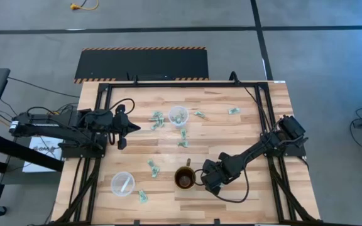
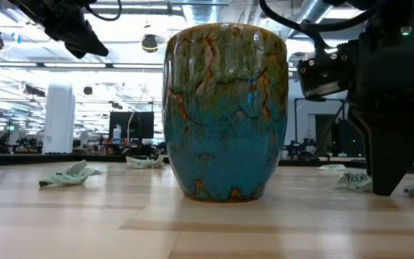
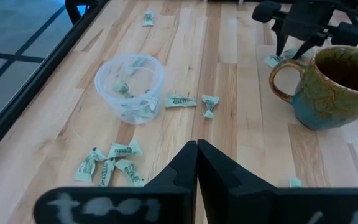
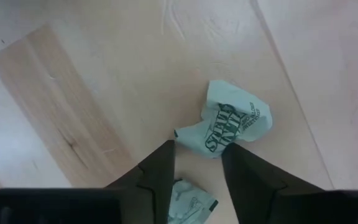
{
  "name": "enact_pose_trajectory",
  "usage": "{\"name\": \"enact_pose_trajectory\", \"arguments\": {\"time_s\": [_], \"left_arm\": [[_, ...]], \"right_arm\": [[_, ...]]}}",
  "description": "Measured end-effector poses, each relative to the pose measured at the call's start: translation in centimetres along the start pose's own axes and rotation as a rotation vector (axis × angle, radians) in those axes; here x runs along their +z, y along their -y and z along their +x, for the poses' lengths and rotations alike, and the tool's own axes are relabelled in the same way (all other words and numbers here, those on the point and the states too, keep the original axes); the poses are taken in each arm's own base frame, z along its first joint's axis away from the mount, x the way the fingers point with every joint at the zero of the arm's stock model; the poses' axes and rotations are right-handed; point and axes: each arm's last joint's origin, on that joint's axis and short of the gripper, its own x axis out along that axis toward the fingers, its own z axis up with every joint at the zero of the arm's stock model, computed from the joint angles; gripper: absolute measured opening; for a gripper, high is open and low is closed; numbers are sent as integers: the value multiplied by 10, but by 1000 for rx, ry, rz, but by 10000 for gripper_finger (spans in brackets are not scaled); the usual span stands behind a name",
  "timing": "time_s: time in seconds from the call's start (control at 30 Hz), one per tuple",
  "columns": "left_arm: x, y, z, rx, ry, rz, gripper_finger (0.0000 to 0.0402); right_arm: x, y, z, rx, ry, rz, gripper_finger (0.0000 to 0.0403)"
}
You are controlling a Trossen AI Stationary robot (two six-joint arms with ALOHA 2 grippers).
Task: Pick and place items into bin
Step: Put the stevia packet into the top transparent bin
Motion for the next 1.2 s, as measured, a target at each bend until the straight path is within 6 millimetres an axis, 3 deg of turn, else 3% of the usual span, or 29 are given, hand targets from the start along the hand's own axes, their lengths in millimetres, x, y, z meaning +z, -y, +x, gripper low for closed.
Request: {"name": "enact_pose_trajectory", "arguments": {"time_s": [0.23,0.5,0.63,0.97,1.2], "left_arm": [[0,0,0,0,0,0,0],[-1,0,0,1,-10,1,0],[-1,0,0,1,-10,1,0],[-1,0,0,1,-14,2,0],[-1,0,0,1,-14,2,0]], "right_arm": [[-4,5,-4,-33,-23,-6,74],[-3,10,-29,-14,52,26,78],[1,13,-32,-4,64,34,102],[10,16,-27,4,67,66,207],[10,21,-22,-8,61,83,228]]}}
